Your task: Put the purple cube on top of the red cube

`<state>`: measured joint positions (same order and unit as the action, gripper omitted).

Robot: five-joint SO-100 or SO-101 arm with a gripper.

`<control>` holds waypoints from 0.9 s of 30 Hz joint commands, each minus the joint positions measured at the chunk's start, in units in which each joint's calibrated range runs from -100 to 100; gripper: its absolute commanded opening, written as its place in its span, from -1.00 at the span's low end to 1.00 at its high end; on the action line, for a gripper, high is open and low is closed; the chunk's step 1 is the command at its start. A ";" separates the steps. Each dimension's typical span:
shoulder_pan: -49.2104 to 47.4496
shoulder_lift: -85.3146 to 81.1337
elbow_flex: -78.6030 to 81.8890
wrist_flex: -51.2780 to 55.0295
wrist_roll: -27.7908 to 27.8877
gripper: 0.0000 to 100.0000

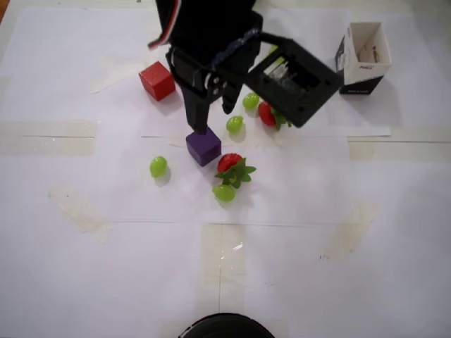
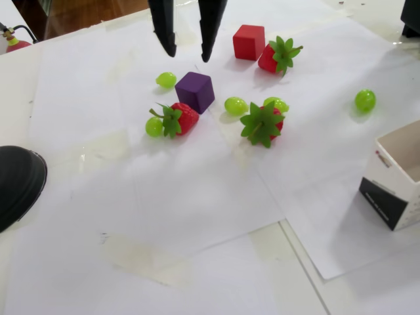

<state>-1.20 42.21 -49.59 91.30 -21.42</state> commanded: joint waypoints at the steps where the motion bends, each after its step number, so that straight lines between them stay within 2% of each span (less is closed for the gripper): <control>1: 0.02 -1.97 1.23 -1.84 -1.32 -0.46; 8: 0.46 -3.43 8.68 -4.87 -4.35 -0.41; 27: 1.86 -2.66 16.23 -13.53 -2.00 -0.43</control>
<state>-0.45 42.21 -33.57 78.89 -24.25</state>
